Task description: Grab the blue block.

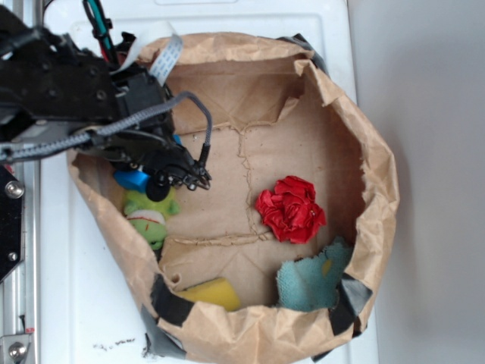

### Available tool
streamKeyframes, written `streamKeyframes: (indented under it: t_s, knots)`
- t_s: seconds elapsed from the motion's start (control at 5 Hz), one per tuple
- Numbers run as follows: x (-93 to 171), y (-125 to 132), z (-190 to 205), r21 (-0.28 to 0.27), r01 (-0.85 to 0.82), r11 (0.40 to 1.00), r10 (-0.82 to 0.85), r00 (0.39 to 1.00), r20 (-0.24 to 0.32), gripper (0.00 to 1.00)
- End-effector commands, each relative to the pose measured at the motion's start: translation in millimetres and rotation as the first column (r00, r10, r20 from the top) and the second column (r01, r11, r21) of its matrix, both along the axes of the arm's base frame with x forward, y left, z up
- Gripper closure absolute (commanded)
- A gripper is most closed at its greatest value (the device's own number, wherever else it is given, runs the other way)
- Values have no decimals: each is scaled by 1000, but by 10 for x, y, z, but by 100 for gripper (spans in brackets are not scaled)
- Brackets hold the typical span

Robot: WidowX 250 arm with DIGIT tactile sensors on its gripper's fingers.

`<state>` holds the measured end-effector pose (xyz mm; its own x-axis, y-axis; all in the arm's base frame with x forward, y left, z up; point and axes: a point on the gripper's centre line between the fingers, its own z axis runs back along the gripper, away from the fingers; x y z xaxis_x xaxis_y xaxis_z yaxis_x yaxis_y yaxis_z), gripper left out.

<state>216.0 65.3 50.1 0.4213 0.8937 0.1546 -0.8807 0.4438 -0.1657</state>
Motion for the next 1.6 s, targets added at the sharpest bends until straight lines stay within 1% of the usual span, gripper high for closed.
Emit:
streamKeyframes:
  t_s: [0.0, 0.2, 0.4, 0.6, 1.2, 1.4]
  knots:
    - [19, 45, 42, 31, 12, 999, -12, 1000, -5, 0]
    - [50, 19, -1, 45, 17, 999, -16, 999, -32, 0]
    - [108, 19, -49, 50, 5, 999, -1, 997, -82, 0]
    - [175, -4, -126, 70, 33, 997, -25, 992, -122, 0]
    - [175, -4, -126, 70, 33, 997, -25, 992, -122, 0]
    - [165, -10, -253, 89, 52, 995, -37, 987, -157, 0]
